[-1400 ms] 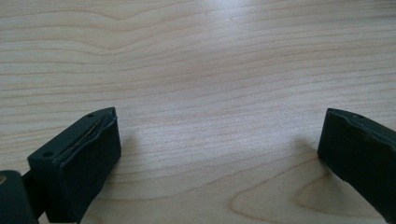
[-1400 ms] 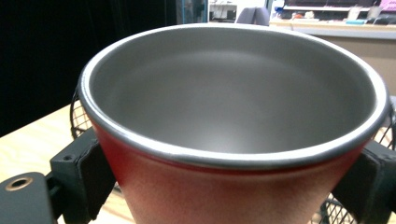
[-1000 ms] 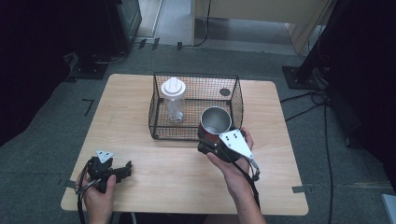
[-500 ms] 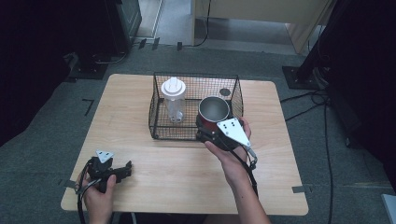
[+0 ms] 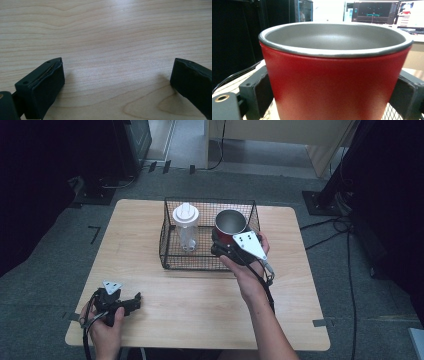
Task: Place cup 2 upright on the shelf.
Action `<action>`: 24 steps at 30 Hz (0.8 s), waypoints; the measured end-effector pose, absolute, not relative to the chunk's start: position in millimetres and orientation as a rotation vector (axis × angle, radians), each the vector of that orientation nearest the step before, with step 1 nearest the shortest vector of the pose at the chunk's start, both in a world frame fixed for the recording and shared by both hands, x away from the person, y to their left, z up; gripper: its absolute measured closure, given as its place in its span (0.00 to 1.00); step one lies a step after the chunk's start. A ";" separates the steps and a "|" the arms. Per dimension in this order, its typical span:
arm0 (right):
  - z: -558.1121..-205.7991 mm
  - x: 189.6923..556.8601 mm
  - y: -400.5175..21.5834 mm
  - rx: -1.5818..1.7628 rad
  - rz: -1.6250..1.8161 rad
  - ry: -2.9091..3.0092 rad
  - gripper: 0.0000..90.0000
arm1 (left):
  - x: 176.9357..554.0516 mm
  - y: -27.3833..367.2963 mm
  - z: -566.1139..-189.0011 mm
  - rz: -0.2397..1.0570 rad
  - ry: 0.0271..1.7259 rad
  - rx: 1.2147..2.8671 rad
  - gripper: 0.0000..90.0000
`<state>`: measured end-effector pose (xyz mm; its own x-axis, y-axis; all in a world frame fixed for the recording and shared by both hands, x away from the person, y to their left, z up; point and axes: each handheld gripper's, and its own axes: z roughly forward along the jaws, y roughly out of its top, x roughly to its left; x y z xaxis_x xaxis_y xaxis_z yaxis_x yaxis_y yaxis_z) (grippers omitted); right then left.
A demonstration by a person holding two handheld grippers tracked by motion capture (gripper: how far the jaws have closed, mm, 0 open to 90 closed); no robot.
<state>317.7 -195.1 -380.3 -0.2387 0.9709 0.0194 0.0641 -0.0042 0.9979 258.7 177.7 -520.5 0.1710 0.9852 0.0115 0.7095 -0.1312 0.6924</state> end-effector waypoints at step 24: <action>-394.9 379.8 -192.6 1.173 1.358 1.412 0.09 | 259.1 177.4 -520.5 0.657 1.602 1.902 0.00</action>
